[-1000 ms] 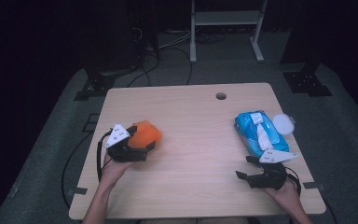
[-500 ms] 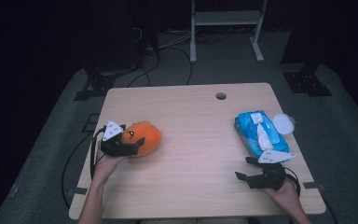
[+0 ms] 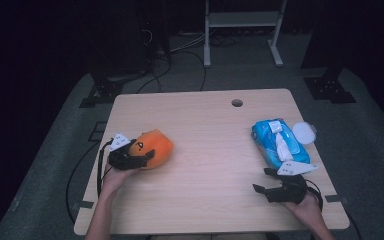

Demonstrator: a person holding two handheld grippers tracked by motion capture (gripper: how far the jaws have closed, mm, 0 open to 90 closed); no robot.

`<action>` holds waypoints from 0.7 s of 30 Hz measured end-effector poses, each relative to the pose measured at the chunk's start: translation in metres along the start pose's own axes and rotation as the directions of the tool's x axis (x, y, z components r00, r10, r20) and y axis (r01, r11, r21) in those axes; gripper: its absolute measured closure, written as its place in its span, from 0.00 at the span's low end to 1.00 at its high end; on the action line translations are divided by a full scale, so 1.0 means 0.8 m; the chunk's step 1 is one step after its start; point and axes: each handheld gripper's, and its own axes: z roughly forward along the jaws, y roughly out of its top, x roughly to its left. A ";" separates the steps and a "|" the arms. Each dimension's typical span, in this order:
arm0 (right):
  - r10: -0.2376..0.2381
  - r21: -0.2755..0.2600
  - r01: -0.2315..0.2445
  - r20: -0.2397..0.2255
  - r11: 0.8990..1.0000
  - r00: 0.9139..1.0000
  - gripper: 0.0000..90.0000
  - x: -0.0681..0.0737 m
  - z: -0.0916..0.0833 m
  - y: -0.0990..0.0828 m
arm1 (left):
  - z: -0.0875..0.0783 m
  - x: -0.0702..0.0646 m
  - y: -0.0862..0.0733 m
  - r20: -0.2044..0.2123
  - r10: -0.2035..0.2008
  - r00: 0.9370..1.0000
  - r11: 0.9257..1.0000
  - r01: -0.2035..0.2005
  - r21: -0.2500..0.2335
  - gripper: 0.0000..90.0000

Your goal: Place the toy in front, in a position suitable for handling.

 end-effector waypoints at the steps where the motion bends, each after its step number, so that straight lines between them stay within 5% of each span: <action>1: -0.001 -0.004 0.001 0.001 1.000 1.000 0.27 0.000 0.000 0.000 | -0.001 -0.002 0.001 -0.004 0.012 1.000 1.000 -0.011 0.008 0.20; 9: -0.005 -0.003 0.005 -0.001 1.000 1.000 0.27 0.001 -0.002 0.001 | -0.006 -0.011 0.004 -0.004 0.081 0.997 0.996 -0.081 -0.024 0.38; 13: -0.003 -0.004 0.003 0.003 1.000 1.000 0.27 -0.001 -0.003 0.000 | -0.011 -0.013 0.003 0.086 0.068 0.994 0.995 -0.062 -0.075 0.41; 18: -0.002 -0.016 0.002 0.013 1.000 1.000 0.27 -0.003 -0.007 0.001 | -0.007 -0.034 0.013 0.133 0.103 0.986 0.992 -0.091 -0.091 0.42; 21: -0.002 -0.020 0.002 0.014 1.000 1.000 0.27 -0.002 -0.008 0.002 | -0.003 -0.052 0.019 0.197 0.103 0.975 0.991 -0.084 -0.103 0.43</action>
